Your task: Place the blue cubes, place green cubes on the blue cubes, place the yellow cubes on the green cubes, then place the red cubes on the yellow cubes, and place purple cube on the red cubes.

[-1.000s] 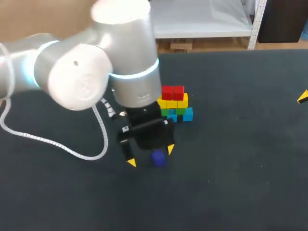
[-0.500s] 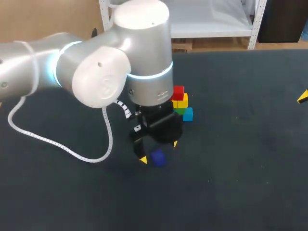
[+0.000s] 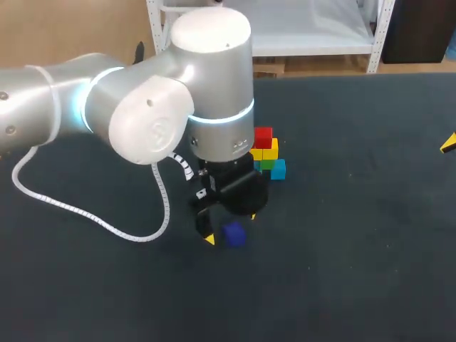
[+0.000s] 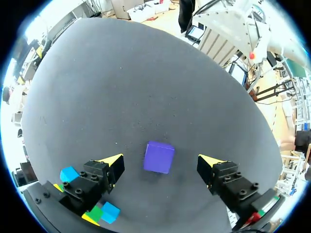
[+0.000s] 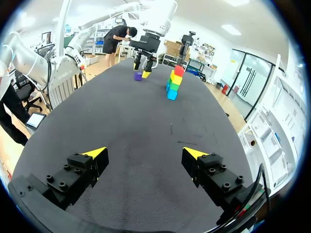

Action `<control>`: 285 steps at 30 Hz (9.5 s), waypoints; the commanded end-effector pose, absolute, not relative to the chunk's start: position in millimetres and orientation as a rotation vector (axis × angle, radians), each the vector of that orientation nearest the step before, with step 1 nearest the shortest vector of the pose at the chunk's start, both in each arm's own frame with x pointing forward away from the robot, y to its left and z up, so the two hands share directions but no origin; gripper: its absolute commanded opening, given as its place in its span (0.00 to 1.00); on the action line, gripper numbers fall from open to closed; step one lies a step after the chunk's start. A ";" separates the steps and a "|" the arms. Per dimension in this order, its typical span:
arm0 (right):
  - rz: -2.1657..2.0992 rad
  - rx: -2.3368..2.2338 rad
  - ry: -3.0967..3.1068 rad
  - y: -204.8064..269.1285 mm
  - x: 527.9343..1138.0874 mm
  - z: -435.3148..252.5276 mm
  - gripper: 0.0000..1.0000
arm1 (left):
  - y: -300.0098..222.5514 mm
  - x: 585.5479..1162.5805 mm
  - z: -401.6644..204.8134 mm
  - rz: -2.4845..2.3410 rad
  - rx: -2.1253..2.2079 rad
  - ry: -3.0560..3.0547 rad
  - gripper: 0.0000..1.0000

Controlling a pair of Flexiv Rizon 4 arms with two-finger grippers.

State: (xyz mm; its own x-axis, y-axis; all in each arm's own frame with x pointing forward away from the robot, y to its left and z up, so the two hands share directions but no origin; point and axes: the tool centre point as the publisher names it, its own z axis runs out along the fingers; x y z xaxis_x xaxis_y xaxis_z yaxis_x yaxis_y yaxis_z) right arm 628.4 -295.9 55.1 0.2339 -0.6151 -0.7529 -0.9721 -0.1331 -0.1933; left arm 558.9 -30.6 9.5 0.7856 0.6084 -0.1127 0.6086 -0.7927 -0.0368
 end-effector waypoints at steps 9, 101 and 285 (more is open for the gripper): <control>0.676 -1.835 1.457 -295.9 629.0 54.3 1.00 | -30.9 564.8 5.0 -0.175 2.966 1.001 0.51; 0.676 -1.835 1.457 -295.9 629.0 54.3 1.00 | -72.9 708.3 134.3 -0.150 2.252 2.086 0.00; 0.676 -1.835 1.457 -295.9 629.0 54.3 1.00 | -111.1 730.3 124.6 -0.156 2.318 1.970 1.00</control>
